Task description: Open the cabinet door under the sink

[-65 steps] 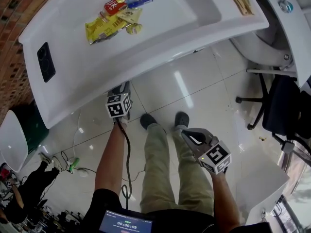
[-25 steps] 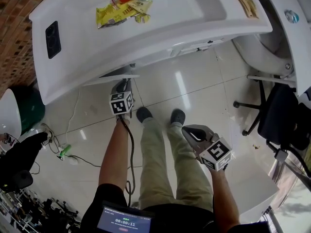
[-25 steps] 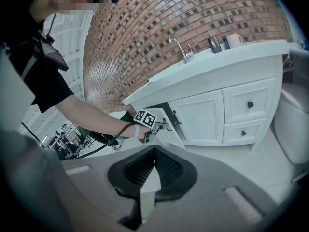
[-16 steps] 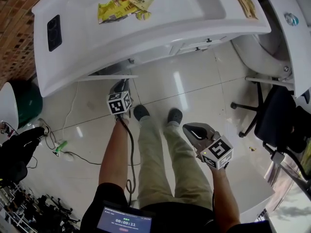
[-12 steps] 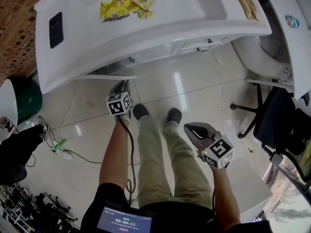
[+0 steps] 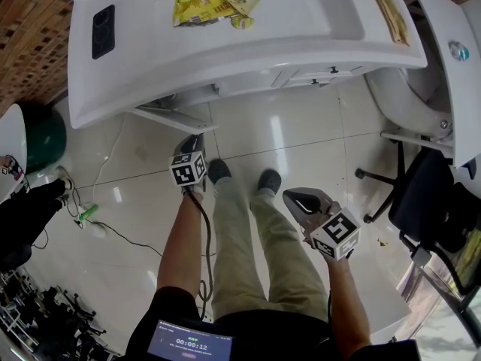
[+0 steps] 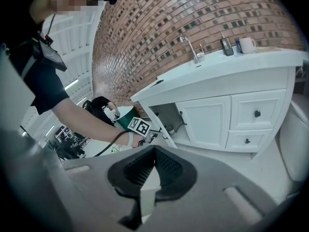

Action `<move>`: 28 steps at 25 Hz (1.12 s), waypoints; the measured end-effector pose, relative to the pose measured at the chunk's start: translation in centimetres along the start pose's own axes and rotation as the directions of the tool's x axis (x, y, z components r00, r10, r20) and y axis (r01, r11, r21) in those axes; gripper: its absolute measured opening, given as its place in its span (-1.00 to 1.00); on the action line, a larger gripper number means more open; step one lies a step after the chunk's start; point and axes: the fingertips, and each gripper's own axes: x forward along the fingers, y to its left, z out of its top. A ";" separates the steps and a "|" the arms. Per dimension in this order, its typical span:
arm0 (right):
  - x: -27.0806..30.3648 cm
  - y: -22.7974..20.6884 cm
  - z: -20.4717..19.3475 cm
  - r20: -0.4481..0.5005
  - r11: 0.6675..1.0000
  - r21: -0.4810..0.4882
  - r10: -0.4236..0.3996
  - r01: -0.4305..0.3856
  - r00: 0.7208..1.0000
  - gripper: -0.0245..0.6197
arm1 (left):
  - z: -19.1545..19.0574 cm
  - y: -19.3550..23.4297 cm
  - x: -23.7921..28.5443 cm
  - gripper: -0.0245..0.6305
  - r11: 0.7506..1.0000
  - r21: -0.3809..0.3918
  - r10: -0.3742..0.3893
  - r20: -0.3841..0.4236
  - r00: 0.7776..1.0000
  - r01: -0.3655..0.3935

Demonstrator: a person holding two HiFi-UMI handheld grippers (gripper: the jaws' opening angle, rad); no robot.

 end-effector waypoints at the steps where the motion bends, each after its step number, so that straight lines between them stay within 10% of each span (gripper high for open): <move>1: 0.1 0.2 0.2 -0.004 1.000 -0.006 0.005 -0.005 1.000 -0.95 | -0.3 0.1 -0.3 -0.68 1.000 -0.003 0.003 0.000 1.000 -0.003; 28: 7.4 7.3 2.4 -0.128 0.973 -0.136 0.167 -0.184 0.978 -0.95 | -7.8 8.0 -8.4 -0.71 0.991 -0.109 0.086 0.021 0.996 -0.083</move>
